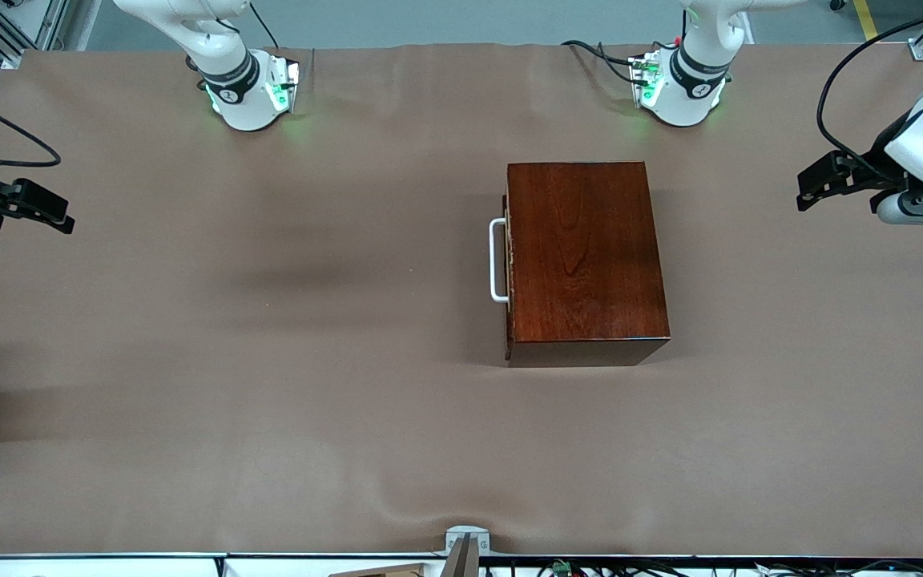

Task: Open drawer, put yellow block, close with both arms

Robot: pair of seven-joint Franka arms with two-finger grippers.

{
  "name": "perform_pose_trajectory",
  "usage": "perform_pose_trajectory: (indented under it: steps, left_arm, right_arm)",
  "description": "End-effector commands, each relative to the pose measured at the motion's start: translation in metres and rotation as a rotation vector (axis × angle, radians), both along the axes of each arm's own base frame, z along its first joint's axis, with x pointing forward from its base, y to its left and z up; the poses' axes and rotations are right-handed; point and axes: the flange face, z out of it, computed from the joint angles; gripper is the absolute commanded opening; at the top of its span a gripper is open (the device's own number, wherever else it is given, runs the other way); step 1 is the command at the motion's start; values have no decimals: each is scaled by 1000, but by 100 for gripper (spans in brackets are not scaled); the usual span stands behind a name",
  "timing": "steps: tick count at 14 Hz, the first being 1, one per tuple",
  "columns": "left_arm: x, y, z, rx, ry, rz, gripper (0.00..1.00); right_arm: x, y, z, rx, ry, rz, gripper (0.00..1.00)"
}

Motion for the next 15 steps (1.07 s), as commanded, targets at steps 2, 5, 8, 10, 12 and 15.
perform_pose_trajectory:
  steps: [2, 5, 8, 10, 12, 15]
  left_arm:
    - [4, -2, 1, -2, 3, -6, 100]
    - [5, -3, 2, -3, -6, -6, 100]
    - [5, -3, 1, -2, -6, -7, 100]
    - [5, -5, 0, -1, -4, -9, 100]
    - [5, -5, 0, -3, -4, -9, 100]
    - [5, -5, 0, -2, -6, -9, 100]
  right_arm:
    - [-3, 0, 6, -3, -5, 3, 100]
    - [-3, 0, 6, -3, -5, 3, 100]
    - [-3, 0, 6, -3, -5, 3, 100]
    - [-3, 0, 6, -3, -5, 3, 100]
    - [-3, 0, 6, -3, -5, 3, 100]
    - [-3, 0, 6, -3, -5, 3, 100]
